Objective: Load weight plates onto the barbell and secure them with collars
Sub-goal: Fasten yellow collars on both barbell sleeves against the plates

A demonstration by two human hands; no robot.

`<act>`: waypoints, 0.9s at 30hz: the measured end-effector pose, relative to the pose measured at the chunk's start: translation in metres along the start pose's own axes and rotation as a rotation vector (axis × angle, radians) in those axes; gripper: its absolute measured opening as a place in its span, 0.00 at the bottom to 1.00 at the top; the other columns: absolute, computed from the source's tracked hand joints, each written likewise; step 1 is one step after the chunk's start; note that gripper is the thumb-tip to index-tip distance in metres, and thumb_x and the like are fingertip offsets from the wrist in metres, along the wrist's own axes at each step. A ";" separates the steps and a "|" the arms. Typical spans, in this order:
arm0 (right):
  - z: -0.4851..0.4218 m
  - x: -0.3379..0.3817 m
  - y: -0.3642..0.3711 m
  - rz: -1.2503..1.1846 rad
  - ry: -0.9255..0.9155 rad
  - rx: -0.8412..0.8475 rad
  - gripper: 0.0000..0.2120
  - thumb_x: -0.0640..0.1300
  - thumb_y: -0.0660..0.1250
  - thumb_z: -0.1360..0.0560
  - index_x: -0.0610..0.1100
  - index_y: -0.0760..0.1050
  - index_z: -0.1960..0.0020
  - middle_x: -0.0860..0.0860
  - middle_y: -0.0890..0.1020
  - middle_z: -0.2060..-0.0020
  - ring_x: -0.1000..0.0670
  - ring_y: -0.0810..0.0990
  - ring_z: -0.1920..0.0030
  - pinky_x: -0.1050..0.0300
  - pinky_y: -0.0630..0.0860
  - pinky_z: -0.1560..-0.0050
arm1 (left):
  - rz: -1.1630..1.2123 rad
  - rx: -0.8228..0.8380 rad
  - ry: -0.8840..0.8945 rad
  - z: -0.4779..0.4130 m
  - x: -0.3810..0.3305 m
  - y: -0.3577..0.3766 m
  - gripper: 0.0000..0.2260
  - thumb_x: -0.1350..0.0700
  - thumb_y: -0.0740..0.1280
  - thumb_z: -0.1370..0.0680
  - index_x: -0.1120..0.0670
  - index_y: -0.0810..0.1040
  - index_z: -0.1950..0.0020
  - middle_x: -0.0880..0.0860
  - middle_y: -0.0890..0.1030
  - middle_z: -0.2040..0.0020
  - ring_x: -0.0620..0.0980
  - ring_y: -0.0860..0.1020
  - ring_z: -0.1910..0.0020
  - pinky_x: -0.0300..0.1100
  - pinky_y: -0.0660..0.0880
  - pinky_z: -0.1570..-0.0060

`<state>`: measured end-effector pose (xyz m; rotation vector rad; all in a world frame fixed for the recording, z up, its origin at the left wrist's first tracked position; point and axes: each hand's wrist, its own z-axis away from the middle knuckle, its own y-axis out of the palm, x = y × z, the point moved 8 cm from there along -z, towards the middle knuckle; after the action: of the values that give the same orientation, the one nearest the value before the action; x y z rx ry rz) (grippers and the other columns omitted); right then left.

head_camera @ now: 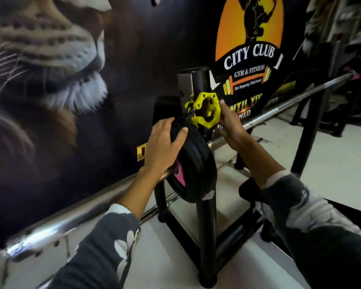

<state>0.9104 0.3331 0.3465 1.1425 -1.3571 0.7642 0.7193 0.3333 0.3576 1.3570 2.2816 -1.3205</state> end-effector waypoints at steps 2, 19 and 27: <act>-0.009 -0.009 0.004 -0.179 0.102 0.065 0.22 0.54 0.51 0.20 0.41 0.70 0.35 0.43 0.76 0.37 0.45 0.75 0.38 0.49 0.73 0.40 | -0.008 -0.010 0.013 0.005 -0.006 0.000 0.24 0.44 0.58 0.22 0.55 0.67 0.31 0.53 0.70 0.33 0.49 0.64 0.32 0.43 0.63 0.37; 0.095 -0.001 -0.036 -0.299 -0.087 0.040 0.16 0.49 0.55 0.20 0.43 0.77 0.46 0.52 0.85 0.56 0.52 0.83 0.51 0.56 0.81 0.51 | 0.105 -0.149 -0.059 0.014 -0.009 -0.010 0.20 0.45 0.61 0.24 0.55 0.75 0.37 0.54 0.75 0.35 0.52 0.69 0.34 0.41 0.62 0.35; 0.167 -0.071 -0.064 -0.428 0.059 -0.047 0.12 0.47 0.56 0.21 0.44 0.77 0.50 0.53 0.84 0.62 0.57 0.82 0.59 0.63 0.80 0.58 | 0.528 -0.254 -0.196 0.159 -0.048 0.018 0.09 0.59 0.70 0.26 0.62 0.79 0.49 0.54 0.80 0.54 0.34 0.78 0.60 0.28 0.72 0.59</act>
<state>0.9042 0.1718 0.2420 1.3050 -1.0257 0.4483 0.7177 0.1855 0.2790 1.5161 1.7227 -0.9099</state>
